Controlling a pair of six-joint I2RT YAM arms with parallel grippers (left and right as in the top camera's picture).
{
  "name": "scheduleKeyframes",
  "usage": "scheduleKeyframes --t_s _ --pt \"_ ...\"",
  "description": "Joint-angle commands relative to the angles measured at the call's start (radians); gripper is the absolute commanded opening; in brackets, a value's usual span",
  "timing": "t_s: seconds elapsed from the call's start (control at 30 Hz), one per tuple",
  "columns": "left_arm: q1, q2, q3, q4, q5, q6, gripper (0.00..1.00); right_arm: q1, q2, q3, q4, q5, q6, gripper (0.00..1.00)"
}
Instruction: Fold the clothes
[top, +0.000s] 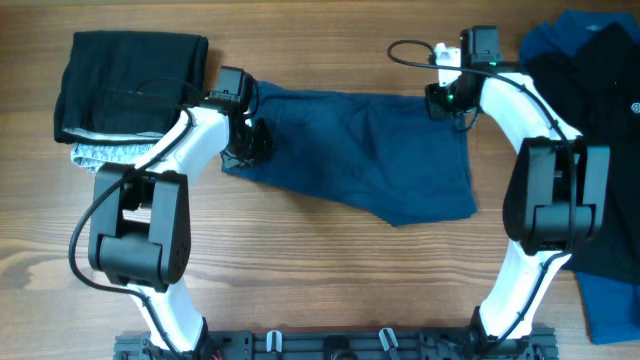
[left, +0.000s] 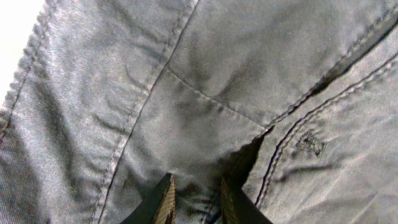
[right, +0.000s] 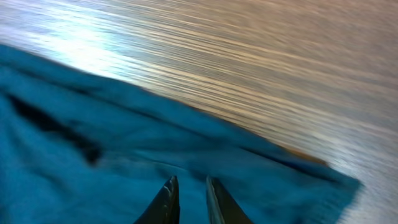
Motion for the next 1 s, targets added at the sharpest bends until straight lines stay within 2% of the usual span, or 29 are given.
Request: scheduleKeyframes --t_s 0.0,0.07,0.1,0.13,0.17,0.3,0.43,0.53,0.67,0.77,0.87,0.9,0.97 --pt "-0.003 -0.089 0.083 -0.04 0.008 0.109 0.33 -0.024 -0.061 0.0 -0.026 0.01 0.087 0.17" --pt "-0.001 -0.153 0.124 -0.053 -0.044 0.154 0.55 -0.025 -0.111 0.0 -0.063 -0.002 0.125 0.26" --pt "0.003 -0.178 0.134 -0.063 -0.061 0.182 0.7 -0.025 -0.137 0.0 -0.1 -0.002 0.138 0.3" --pt "0.009 -0.2 0.135 -0.07 -0.061 0.251 0.76 -0.025 -0.158 0.0 -0.147 -0.002 0.146 0.32" --pt "0.024 -0.202 0.135 -0.092 -0.087 0.347 0.78 -0.025 -0.167 0.0 -0.211 -0.002 0.164 0.32" --pt "0.065 -0.134 0.134 -0.109 -0.138 0.41 0.8 -0.024 -0.166 -0.005 -0.321 -0.012 0.167 0.32" --pt "0.104 -0.034 0.134 -0.034 -0.119 0.52 0.81 -0.022 -0.166 -0.005 -0.367 -0.145 0.212 0.32" --pt "0.107 0.028 0.134 0.015 -0.091 0.528 0.82 0.0 -0.166 -0.005 -0.38 -0.193 0.214 0.32" --pt "0.107 0.103 0.134 0.046 0.05 0.527 0.83 0.051 -0.166 -0.005 -0.376 -0.194 0.214 0.32" --pt "0.107 0.141 0.134 0.045 0.053 0.523 0.82 0.095 -0.166 -0.005 -0.357 -0.193 0.225 0.32" --pt "0.106 0.179 0.134 0.045 0.053 0.523 0.85 0.128 -0.166 -0.005 -0.327 -0.193 0.307 0.31" --pt "0.106 0.187 0.134 0.045 0.053 0.517 0.8 0.14 -0.164 -0.005 -0.312 -0.194 0.361 0.27" --pt "0.106 0.191 0.134 0.044 0.053 0.5 0.63 0.159 -0.16 -0.01 -0.291 -0.194 0.42 0.19"
